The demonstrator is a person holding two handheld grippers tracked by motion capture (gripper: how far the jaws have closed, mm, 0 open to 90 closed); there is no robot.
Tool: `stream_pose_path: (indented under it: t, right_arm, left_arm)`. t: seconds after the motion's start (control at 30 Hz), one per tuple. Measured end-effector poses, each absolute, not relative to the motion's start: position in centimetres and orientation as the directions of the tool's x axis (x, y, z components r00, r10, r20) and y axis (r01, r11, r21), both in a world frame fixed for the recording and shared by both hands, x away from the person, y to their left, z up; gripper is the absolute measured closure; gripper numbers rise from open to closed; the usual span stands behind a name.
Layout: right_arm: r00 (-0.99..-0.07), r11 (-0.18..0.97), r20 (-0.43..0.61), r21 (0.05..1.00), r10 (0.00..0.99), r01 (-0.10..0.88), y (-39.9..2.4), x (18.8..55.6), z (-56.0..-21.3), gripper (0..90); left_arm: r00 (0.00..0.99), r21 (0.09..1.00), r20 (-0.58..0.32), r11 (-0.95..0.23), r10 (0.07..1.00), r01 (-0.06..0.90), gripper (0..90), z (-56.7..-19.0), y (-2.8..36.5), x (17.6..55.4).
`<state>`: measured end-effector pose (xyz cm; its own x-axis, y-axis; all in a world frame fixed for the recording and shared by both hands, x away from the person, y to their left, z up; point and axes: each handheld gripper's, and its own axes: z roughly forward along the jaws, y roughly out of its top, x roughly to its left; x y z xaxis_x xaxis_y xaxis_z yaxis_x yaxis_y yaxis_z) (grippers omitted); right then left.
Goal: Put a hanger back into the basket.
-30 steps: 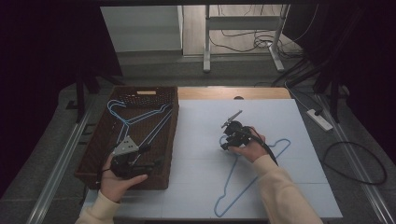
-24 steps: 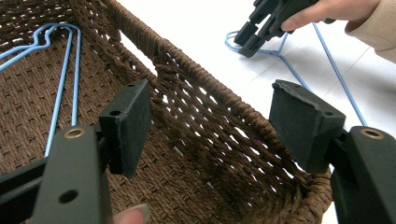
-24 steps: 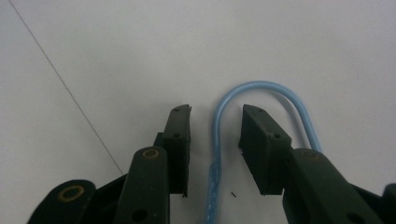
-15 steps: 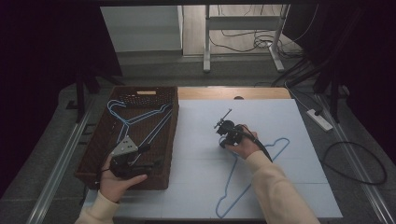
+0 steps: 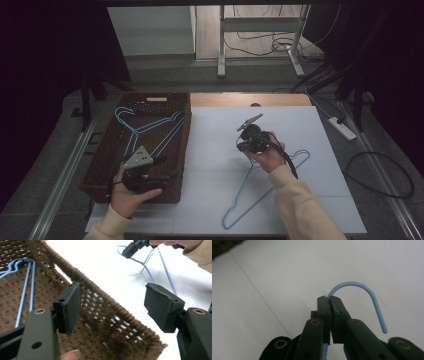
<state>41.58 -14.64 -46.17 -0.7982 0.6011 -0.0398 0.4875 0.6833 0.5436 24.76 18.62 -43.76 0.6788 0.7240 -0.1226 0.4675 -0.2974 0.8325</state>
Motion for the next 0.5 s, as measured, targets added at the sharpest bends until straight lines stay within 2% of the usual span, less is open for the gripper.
stream_pose_path:
  t: [0.5]
  right_arm:
    - [-0.797,0.623,-0.037,0.645,0.603,0.442,-15.8,39.7,-44.6,88.1]
  left_arm:
    - [0.72,0.815,-0.129,-0.341,0.682,0.468,31.4,-43.1,14.1,25.1]
